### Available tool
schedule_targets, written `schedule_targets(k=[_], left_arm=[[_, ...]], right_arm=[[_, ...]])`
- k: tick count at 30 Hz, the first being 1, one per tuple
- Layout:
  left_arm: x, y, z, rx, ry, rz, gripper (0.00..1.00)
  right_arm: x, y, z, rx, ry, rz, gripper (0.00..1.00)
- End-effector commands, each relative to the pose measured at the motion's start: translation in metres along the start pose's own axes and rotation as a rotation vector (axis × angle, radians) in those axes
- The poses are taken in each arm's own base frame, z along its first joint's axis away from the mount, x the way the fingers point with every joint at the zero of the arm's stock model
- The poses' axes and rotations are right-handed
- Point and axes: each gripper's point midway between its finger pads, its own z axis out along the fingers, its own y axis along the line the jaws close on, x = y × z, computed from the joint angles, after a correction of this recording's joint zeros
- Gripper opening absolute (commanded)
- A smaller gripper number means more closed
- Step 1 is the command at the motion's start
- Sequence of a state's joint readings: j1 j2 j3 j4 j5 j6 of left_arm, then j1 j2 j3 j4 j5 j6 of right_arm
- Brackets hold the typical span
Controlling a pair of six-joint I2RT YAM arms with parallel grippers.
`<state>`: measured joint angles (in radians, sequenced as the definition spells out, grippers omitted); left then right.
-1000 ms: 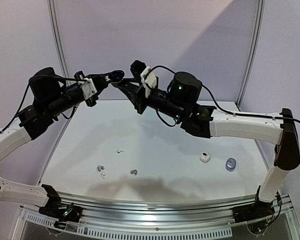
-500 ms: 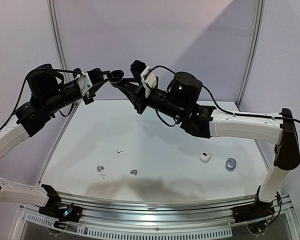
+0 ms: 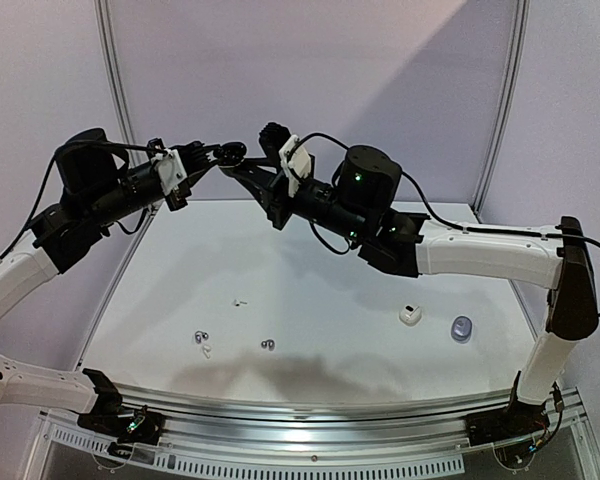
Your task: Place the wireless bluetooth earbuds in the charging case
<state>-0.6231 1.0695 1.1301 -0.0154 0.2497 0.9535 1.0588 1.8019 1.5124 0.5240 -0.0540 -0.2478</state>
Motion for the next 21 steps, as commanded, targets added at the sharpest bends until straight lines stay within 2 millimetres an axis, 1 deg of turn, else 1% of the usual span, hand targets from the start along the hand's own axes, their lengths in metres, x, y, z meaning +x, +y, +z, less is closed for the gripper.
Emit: schedule_targets(k=[1, 3, 10, 12, 15, 17, 18, 19, 21], left_arm=[[0.019, -0.029, 0.006, 0.098, 0.047, -0.07, 0.0], [0.019, -0.03, 0.006, 0.101, 0.046, -0.075, 0.02], [0.016, -0.033, 0.006, 0.119, 0.033, -0.086, 0.15], [0.016, -0.031, 0.006, 0.111, 0.033, -0.082, 0.19], [0.015, -0.029, 0.006, 0.101, 0.032, -0.073, 0.29], [0.014, -0.027, 0.005, 0.091, 0.029, -0.062, 0.4], [0.014, -0.025, 0.004, 0.08, 0.028, -0.055, 0.44], [0.013, -0.023, 0.003, 0.069, 0.027, -0.047, 0.46], [0.012, -0.017, 0.002, 0.047, 0.027, -0.036, 0.47]], right_arm=[[-0.037, -0.02, 0.002, 0.064, -0.123, 0.017, 0.0], [-0.037, -0.021, 0.002, 0.067, -0.127, 0.023, 0.0], [-0.037, -0.022, 0.003, 0.066, -0.133, 0.031, 0.0], [-0.036, -0.021, 0.003, 0.065, -0.129, 0.032, 0.0], [-0.034, -0.023, 0.003, 0.068, -0.125, 0.033, 0.0], [-0.033, -0.022, 0.003, 0.067, -0.123, 0.035, 0.0], [-0.033, -0.023, 0.003, 0.069, -0.122, 0.036, 0.0], [-0.031, -0.024, 0.003, 0.071, -0.119, 0.037, 0.0], [-0.03, -0.024, 0.003, 0.07, -0.116, 0.041, 0.0]])
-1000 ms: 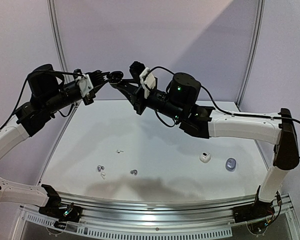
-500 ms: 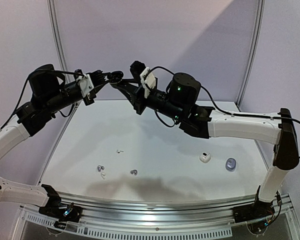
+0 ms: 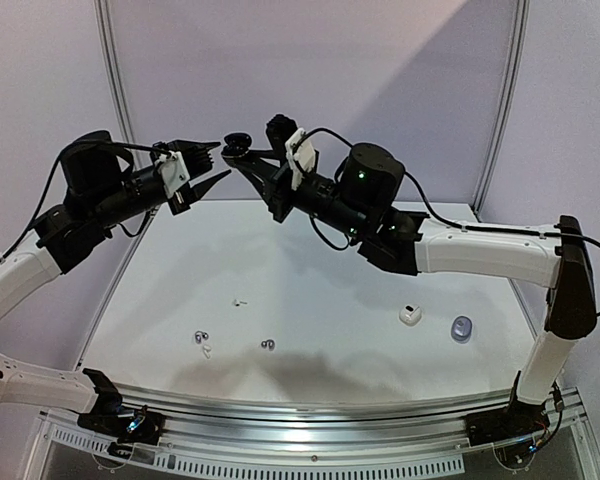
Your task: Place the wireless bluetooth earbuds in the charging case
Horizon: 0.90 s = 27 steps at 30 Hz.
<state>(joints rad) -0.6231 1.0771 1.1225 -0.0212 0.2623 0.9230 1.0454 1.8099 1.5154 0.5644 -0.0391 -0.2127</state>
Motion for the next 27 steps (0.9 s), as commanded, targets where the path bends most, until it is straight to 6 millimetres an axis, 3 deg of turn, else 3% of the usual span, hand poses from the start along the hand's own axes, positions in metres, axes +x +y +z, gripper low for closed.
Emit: schedule_targets(k=[1, 5, 10, 14, 16, 21, 27], left_arm=[[0.008, -0.007, -0.002, 0.014, 0.024, 0.005, 0.48], [0.003, 0.0, -0.007, -0.015, 0.014, 0.013, 0.48], [-0.007, 0.029, -0.014, -0.135, -0.005, -0.071, 0.49], [0.0, 0.043, -0.019, -0.148, 0.015, -0.315, 0.48], [0.015, 0.039, -0.023, -0.103, 0.046, -0.472, 0.45], [0.046, 0.041, -0.024, -0.02, 0.067, -0.749, 0.42], [0.026, 0.048, 0.0, 0.132, -0.07, -0.809, 0.39]], right_arm=[[-0.025, -0.012, 0.003, 0.035, -0.085, 0.013, 0.0], [-0.023, -0.015, 0.003, 0.039, -0.079, 0.016, 0.0], [-0.021, -0.021, -0.002, 0.021, -0.079, 0.03, 0.0], [-0.03, -0.019, -0.011, -0.085, -0.1, 0.046, 0.0], [-0.04, -0.017, -0.017, -0.136, -0.112, 0.05, 0.0], [-0.065, 0.008, -0.03, -0.319, -0.12, 0.039, 0.0], [-0.074, 0.033, -0.032, -0.473, -0.119, 0.102, 0.0]])
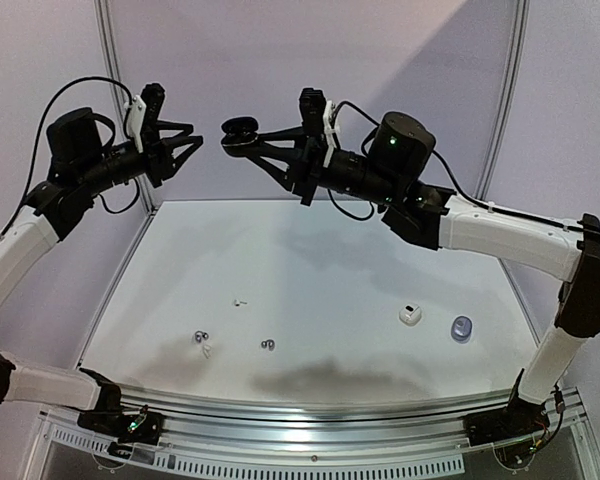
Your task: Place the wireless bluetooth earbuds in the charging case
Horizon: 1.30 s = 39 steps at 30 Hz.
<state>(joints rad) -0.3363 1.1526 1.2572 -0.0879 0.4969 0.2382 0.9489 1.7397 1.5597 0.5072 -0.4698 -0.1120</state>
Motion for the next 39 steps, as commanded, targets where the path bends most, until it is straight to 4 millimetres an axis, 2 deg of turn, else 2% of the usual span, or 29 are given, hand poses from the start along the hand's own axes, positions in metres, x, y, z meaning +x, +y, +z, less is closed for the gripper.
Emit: schedule_targets(k=[1, 5, 6, 12, 17, 22, 25, 28, 31, 34, 37, 39], left_arm=[[-0.012, -0.023, 0.015, 0.221, -0.05, -0.143, 0.38], [-0.024, -0.036, 0.021, 0.343, -0.103, -0.129, 0.32], [-0.032, -0.039, 0.021, 0.361, -0.137, -0.099, 0.31], [-0.041, -0.066, 0.021, 0.44, -0.174, -0.012, 0.3], [-0.05, -0.064, 0.022, 0.434, -0.2, -0.002, 0.29], [-0.049, -0.081, 0.015, 0.496, -0.207, 0.029, 0.26], [-0.038, -0.097, 0.009, 0.526, -0.183, 0.07, 0.25], [-0.032, -0.105, 0.004, 0.532, -0.18, 0.11, 0.25], [-0.035, -0.112, 0.0, 0.531, -0.202, 0.17, 0.25], [-0.042, -0.107, -0.001, 0.477, -0.222, 0.22, 0.25], [-0.038, -0.1, 0.002, 0.431, -0.197, 0.228, 0.26], [-0.035, -0.089, 0.007, 0.367, -0.163, 0.206, 0.34]], right_arm=[[-0.021, 0.029, 0.002, -0.159, -0.019, 0.054, 0.0], [-0.016, 0.033, 0.008, -0.179, -0.003, 0.071, 0.0], [-0.014, 0.032, 0.009, -0.175, 0.002, 0.076, 0.0], [-0.001, 0.029, 0.012, -0.16, 0.036, 0.1, 0.0], [0.008, 0.032, 0.015, -0.183, 0.066, 0.119, 0.0], [0.018, 0.023, 0.017, -0.137, 0.093, 0.135, 0.0], [0.02, 0.017, 0.017, -0.114, 0.095, 0.139, 0.0], [0.02, 0.014, 0.017, -0.101, 0.091, 0.138, 0.0], [0.025, 0.007, 0.018, -0.079, 0.115, 0.148, 0.0], [0.035, 0.002, 0.018, -0.057, 0.139, 0.164, 0.0], [0.037, -0.002, 0.017, -0.042, 0.144, 0.174, 0.0], [0.039, -0.01, 0.015, -0.017, 0.151, 0.186, 0.0]])
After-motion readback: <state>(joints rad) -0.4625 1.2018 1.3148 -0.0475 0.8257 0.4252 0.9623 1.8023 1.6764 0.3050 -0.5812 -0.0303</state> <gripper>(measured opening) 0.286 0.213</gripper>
